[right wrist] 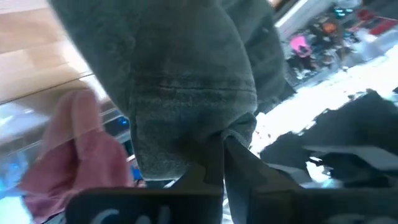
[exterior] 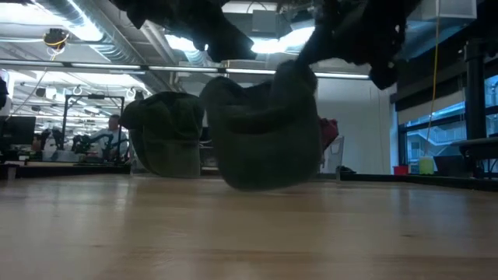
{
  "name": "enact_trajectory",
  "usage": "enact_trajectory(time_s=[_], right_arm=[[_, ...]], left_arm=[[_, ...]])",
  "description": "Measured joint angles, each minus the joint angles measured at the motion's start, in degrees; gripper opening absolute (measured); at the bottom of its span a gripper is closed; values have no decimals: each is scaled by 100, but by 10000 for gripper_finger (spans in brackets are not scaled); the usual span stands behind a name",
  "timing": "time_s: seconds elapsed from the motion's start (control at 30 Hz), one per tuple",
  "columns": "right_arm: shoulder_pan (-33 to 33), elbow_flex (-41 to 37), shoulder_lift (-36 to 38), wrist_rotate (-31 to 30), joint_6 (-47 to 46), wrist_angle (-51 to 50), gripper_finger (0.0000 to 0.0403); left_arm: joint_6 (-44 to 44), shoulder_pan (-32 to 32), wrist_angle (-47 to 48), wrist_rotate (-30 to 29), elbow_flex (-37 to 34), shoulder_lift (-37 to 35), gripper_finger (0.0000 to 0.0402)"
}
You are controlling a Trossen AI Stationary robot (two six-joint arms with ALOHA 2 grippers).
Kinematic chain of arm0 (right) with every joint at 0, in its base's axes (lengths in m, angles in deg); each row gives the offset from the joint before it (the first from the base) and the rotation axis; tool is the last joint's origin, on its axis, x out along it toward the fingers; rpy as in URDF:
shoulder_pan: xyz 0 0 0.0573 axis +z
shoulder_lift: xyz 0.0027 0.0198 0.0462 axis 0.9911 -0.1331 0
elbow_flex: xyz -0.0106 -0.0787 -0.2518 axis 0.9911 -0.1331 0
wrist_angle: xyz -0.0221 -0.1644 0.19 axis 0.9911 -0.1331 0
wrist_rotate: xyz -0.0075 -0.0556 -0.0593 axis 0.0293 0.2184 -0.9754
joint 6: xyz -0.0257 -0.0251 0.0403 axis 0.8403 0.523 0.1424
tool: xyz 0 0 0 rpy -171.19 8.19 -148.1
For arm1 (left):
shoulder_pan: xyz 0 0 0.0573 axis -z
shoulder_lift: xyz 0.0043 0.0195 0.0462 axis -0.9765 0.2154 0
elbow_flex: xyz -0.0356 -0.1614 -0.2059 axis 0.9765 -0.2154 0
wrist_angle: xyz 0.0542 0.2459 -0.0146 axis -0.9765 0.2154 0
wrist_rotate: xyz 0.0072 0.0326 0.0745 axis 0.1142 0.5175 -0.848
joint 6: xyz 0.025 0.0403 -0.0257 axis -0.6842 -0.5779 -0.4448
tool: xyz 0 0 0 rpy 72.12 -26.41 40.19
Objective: Pick & Place hat
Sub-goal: Put the black cap into the left transparent bin
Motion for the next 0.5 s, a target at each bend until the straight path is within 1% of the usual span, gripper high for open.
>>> enact_trajectory(time_s=[0.1, 0.23, 0.4, 0.5], right_arm=[[14, 0, 0, -14, 411, 561, 0], [12, 0, 0, 82, 948, 1110, 0], [12, 0, 0, 117, 1022, 1338, 0], [12, 0, 0, 120, 1024, 1385, 0]], left_arm=[[22, 0, -12, -1, 0, 0, 212], [35, 0, -2, 223, 0, 0, 212], [102, 0, 412, 266, 0, 1, 212], [197, 0, 437, 168, 0, 48, 212]])
